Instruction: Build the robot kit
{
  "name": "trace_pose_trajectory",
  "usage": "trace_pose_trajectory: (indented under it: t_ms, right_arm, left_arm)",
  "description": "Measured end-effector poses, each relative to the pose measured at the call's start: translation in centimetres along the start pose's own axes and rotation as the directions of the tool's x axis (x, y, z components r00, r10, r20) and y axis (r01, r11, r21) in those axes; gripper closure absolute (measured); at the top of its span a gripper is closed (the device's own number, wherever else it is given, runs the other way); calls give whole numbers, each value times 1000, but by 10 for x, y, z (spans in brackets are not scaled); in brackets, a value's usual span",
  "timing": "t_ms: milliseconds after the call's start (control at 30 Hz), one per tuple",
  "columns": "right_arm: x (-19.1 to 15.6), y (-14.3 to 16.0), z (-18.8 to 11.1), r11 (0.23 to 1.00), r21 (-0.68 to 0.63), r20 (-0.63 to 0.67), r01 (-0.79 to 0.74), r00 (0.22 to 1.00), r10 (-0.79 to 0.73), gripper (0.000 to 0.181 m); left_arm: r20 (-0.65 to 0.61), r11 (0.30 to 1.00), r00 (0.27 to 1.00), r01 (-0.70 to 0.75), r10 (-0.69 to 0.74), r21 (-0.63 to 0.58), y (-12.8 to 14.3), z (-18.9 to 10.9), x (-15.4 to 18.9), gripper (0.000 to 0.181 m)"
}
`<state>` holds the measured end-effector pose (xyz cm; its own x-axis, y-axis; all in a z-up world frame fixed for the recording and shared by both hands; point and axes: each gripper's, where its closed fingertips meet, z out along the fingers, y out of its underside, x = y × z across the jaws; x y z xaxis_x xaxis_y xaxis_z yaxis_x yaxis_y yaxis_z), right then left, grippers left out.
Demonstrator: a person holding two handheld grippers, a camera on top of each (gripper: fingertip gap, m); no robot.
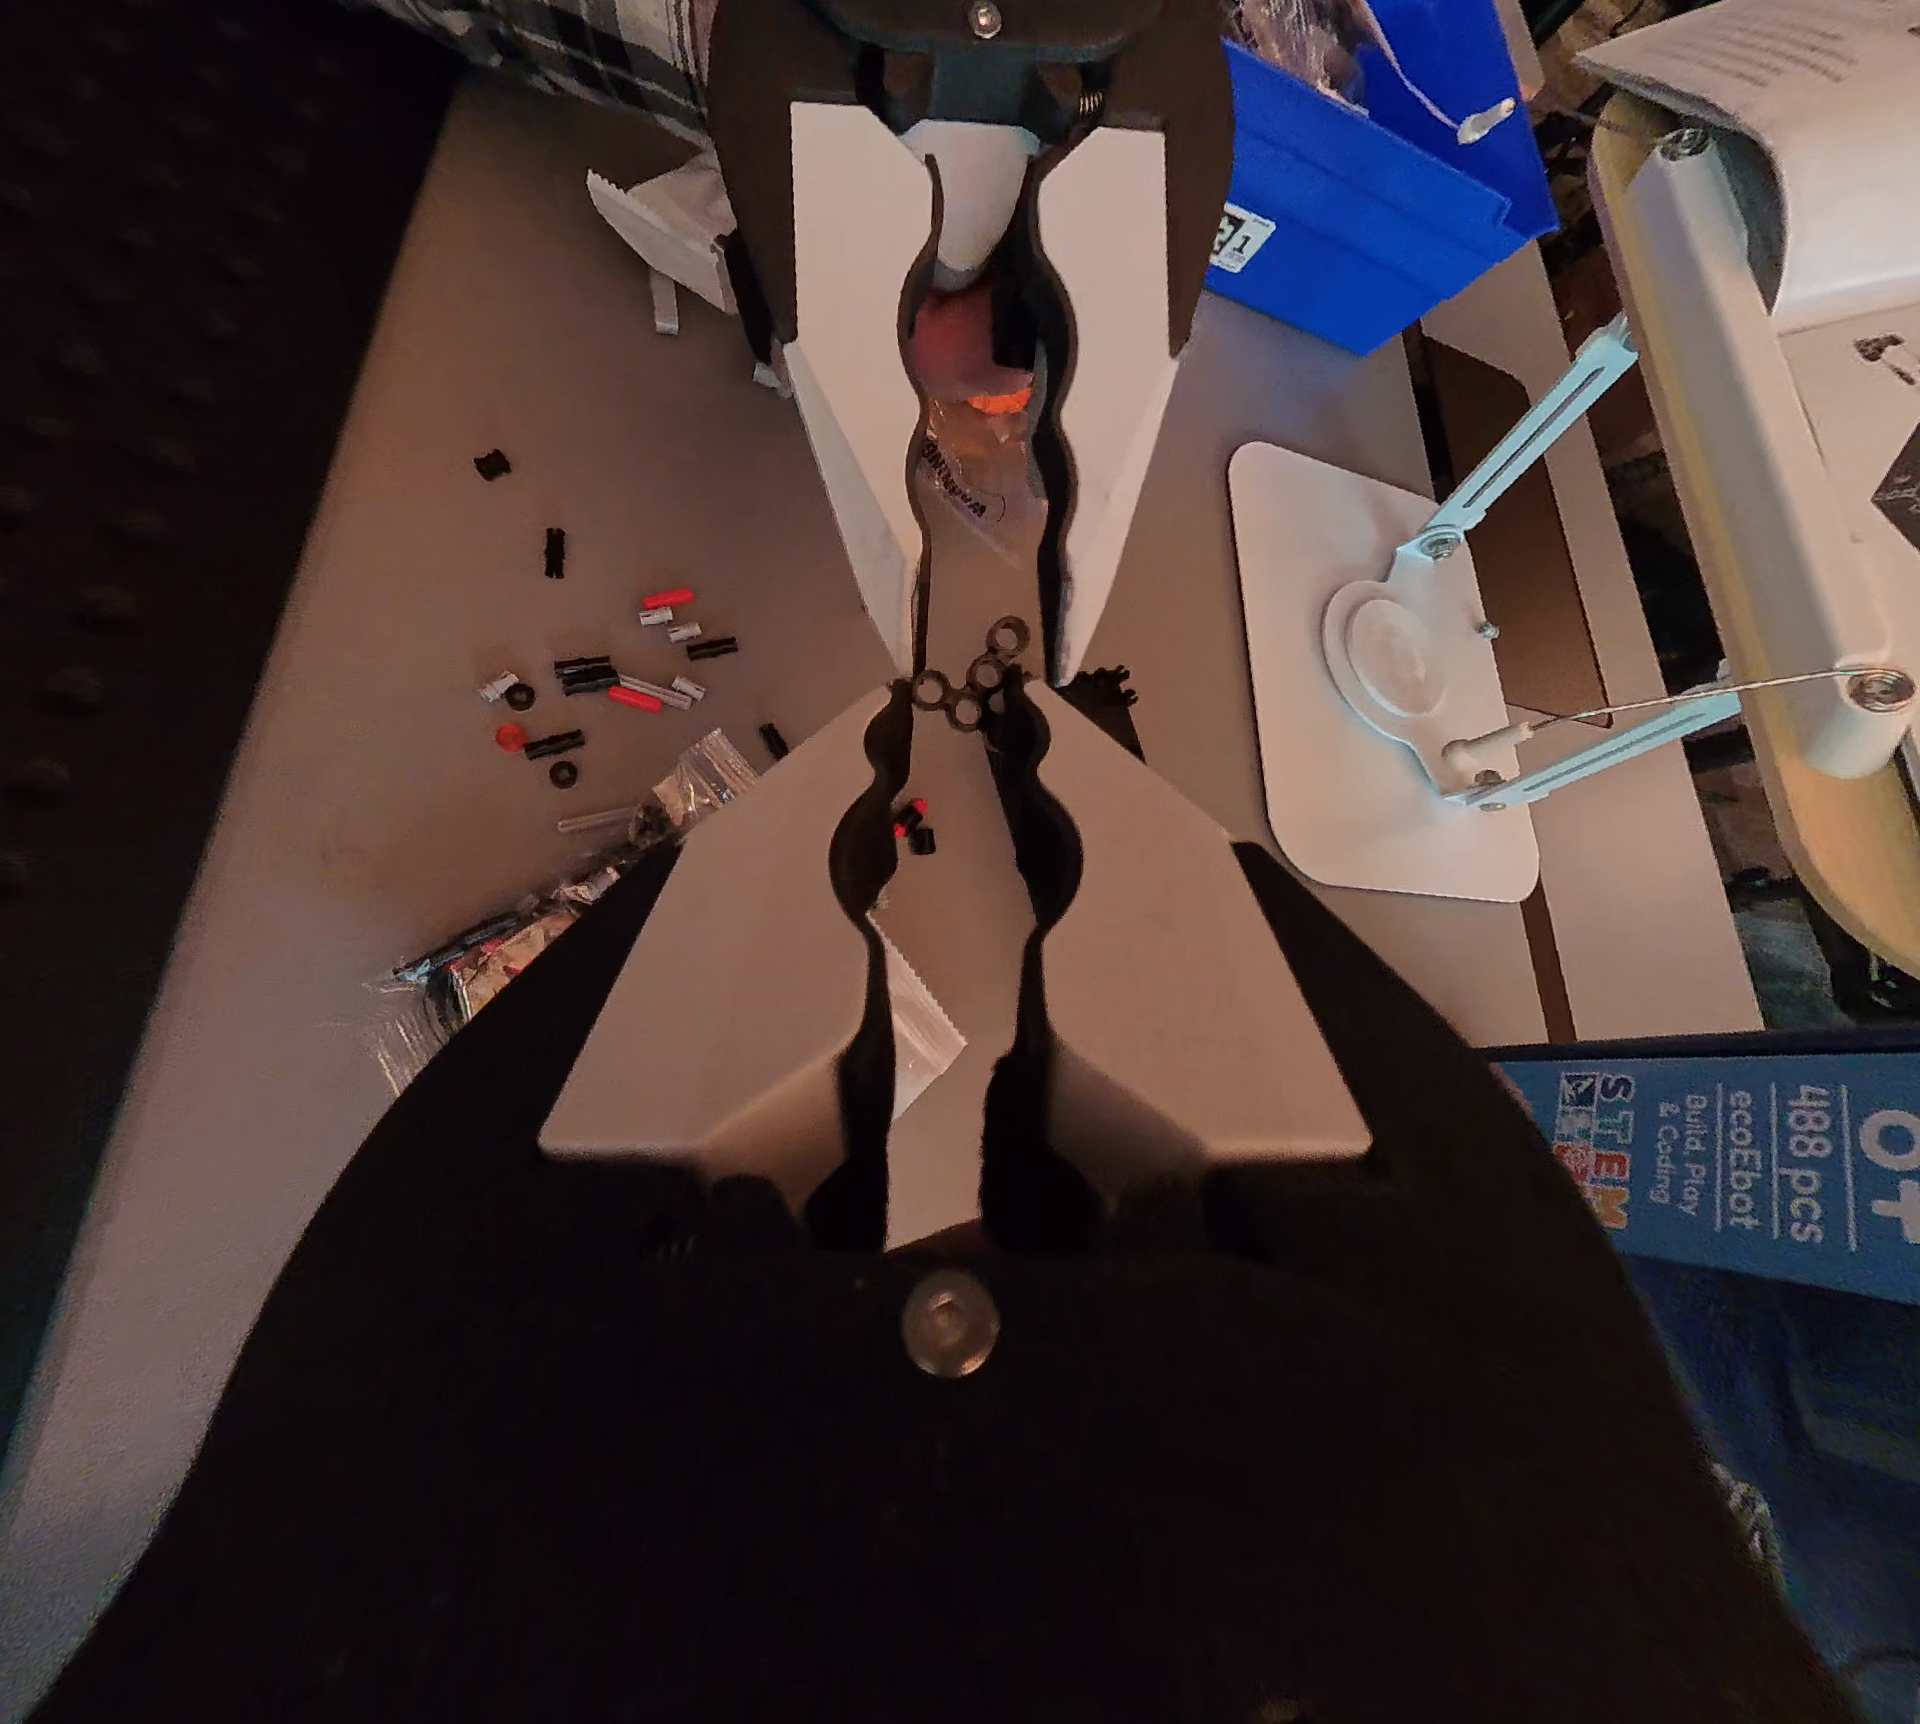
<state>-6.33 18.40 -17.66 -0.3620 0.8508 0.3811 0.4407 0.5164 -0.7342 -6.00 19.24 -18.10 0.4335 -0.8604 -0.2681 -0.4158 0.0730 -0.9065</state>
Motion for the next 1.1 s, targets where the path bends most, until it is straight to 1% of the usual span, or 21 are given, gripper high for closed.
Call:
trace_pose_trajectory:
  t_ms: [67,300,433,567,667,700,767,800,867,1000,1100]
  right_arm:
    - [-1,-1,-1,1000,9,8,0,1000,0,166]
    - [-3,-4,-2,999,40,11,-2,1000,1,166]
    - [-4,-7,-3,998,65,17,-2,1000,1,166]
    - [-5,-10,-4,997,81,18,-3,1000,1,166]
    - [-6,-9,-4,995,96,30,-13,999,11,166]
    - [-7,-8,-3,995,98,33,-18,999,15,166]
    - [-7,-4,-1,996,84,32,-11,999,8,166]
    - [-9,-4,0,996,84,35,-7,999,4,166]
    - [-11,-6,2,995,95,41,-3,999,-1,166]
    - [-12,-6,3,995,95,45,-3,999,-1,166]
    - [-10,-5,3,996,94,35,-9,999,6,166]
  left_arm:
    - [-21,1000,1000,4,-4,10,-1,0,3,164]
    - [-42,999,999,27,-25,30,-3,-2,5,164]
    - [-48,997,997,58,-55,51,-6,-4,3,156]
    - [-74,993,993,97,-91,73,-9,-6,4,155]
    - [-123,986,983,144,-133,84,-9,-6,10,156]
    - [-139,984,981,152,-139,90,-10,-6,12,151]
    - [-181,977,971,180,-159,111,-15,-7,17,150]
    - [-190,975,968,191,-167,115,-17,-8,17,151]
    - [-160,980,974,177,-162,89,-11,-6,13,155]
    - [-160,977,972,190,-173,96,-10,-5,13,163]
    - [-141,979,975,183,-169,93,-10,-5,10,165]
